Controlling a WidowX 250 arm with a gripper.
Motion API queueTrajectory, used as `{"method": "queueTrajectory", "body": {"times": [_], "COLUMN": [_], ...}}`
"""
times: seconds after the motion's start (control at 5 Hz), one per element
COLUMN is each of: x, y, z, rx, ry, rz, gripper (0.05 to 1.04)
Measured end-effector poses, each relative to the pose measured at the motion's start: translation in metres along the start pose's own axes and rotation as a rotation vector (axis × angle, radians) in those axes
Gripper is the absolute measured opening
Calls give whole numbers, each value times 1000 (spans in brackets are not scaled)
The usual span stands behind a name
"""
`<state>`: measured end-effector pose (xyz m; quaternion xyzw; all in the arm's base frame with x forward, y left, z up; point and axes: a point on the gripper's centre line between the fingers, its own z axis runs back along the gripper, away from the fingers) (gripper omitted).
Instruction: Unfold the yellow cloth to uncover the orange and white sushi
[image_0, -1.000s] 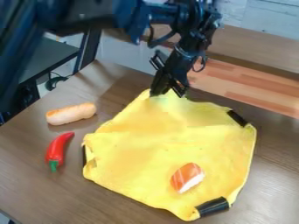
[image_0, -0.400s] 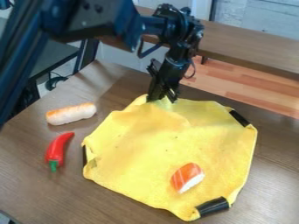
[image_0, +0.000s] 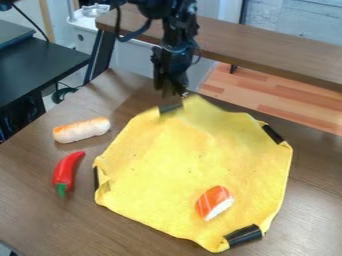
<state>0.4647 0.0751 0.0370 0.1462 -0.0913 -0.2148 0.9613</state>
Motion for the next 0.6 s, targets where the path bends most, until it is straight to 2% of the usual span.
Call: {"method": "queueTrajectory", "body": {"times": [0.2, 0.4, 0.6], "x": [-6, -12, -18], "y": [11, 15, 6], "z": [18, 26, 44], "rx": [-5, -48, -96], "ry": [-87, -142, -217], "rz": [15, 10, -27], "gripper": [782, 988, 1001]}}
